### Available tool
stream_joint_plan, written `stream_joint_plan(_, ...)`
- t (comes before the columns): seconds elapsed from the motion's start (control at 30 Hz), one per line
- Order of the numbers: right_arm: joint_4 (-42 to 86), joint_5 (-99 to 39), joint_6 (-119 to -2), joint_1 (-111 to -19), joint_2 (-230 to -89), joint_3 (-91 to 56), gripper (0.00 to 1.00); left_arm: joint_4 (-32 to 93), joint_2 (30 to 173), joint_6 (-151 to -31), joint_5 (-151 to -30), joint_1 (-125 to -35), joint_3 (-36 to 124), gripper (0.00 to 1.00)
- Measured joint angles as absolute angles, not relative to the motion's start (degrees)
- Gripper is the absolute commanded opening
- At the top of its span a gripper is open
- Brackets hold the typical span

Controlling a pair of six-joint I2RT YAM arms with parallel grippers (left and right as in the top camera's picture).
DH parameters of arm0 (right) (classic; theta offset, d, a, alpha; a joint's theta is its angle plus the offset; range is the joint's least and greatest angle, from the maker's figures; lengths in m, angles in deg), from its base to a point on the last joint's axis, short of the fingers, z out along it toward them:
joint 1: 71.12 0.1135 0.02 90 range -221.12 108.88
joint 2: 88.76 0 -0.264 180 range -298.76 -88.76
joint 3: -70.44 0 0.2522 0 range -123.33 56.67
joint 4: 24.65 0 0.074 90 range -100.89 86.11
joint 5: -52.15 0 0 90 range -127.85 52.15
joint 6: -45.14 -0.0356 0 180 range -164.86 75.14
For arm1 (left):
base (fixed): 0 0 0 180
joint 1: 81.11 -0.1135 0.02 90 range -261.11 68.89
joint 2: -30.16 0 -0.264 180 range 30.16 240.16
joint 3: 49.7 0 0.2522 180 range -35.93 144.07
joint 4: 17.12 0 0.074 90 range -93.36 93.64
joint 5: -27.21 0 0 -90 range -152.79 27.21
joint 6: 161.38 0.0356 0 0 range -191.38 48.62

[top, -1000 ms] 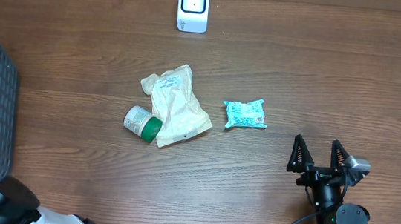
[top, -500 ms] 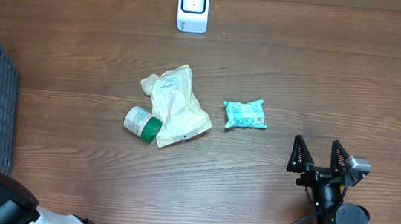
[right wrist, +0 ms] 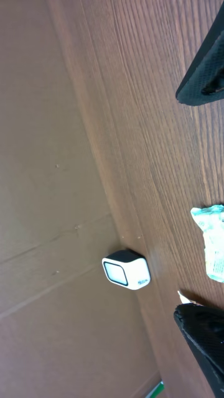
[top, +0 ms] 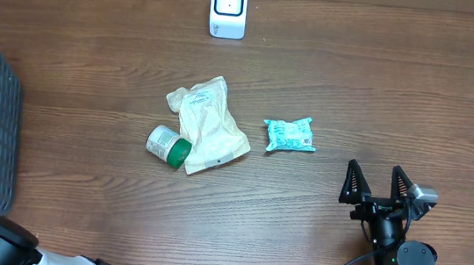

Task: Scan the item barcode
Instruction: 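Reach the left gripper into the basket and grasp the small green packet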

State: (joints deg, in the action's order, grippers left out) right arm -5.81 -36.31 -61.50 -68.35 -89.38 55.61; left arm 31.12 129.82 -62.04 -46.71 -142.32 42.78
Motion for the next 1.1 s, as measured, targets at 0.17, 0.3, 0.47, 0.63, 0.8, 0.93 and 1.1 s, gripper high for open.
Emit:
stream_joint_plan(0.17, -5.83, -36.33, -61.48, -68.35, -89.38, 55.61, 1.0, 30.9, 131.02, -59.57, -47.96, -143.89, 42.76, 0.94)
stream_joint_plan(0.3, -5.83, -36.33, -61.5, -68.35, -89.38, 55.61, 1.0, 30.86, 133.77, -58.58, -49.05, -144.0, 42.74, 0.93)
stream_joint_plan(0.47, -5.81, -36.31, -61.48, -68.35, -89.38, 55.61, 1.0, 28.78, 136.07, -57.62, -49.25, -144.0, 42.35, 0.94)
stream_joint_plan(0.63, -5.81, -36.33, -61.53, -68.35, -89.38, 55.61, 1.0, 26.22, 136.16, -57.45, -49.22, -144.18, 42.28, 0.93)
stream_joint_plan(0.8, -5.81, -36.33, -61.5, -68.35, -89.38, 55.61, 1.0, 25.28, 137.2, -57.45, -49.22, -144.48, 42.28, 0.91)
stream_joint_plan(0.93, -5.81, -36.33, -61.5, -68.35, -89.38, 55.61, 1.0, 23.62, 140.46, -57.4, -48.81, -144.61, 42.28, 0.89)
stream_joint_plan(1.1, -5.83, -36.31, -61.5, -68.35, -89.38, 55.61, 1.0, 20.91, 141.84, -57.18, -48.33, -144.61, 42.26, 0.65)
